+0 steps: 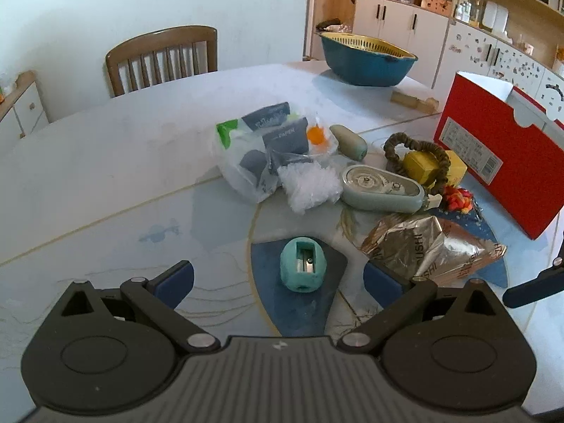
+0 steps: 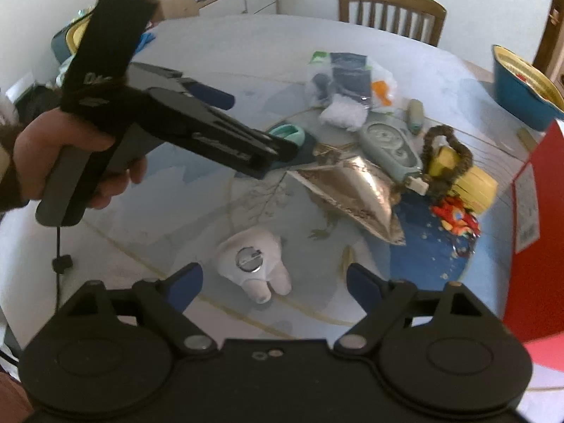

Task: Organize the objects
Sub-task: 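Grasp the teal sharpener with the left tool while the right tool grasps the white tooth plush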

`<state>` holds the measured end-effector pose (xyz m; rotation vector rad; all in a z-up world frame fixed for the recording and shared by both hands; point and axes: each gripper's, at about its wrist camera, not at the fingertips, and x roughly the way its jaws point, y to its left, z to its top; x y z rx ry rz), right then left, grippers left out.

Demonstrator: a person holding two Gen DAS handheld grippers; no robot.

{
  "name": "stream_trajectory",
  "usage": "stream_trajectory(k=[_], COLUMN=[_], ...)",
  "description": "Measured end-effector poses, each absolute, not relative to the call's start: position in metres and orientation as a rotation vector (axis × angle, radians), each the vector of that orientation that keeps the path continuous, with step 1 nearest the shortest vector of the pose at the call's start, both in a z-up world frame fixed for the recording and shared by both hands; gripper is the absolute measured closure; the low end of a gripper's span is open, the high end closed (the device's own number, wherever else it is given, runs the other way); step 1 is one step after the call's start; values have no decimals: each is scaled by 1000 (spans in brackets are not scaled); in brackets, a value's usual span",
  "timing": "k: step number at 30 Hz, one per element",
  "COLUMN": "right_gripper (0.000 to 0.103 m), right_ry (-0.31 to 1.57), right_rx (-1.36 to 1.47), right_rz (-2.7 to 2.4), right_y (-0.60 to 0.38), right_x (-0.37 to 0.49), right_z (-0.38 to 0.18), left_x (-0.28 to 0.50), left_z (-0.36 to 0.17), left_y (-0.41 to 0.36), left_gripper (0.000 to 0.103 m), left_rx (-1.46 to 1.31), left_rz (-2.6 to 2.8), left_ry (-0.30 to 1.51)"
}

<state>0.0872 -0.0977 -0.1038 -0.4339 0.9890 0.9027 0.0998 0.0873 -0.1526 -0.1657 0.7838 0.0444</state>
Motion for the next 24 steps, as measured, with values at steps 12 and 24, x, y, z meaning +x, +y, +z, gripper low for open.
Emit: stream_trajectory(k=[12,24], right_gripper=[32,54], right_ry=[992,971], right_rx=[-497,-533], right_rz=[939,977], right_y=[-78,-70], right_x=[89,86], right_z=[-122,-123], left_x=[108,112], left_z=[-163,-160], left_y=[86,75], left_gripper=[2,50], left_rx=[-185,-159], left_rz=[48,16], left_ry=[760,768])
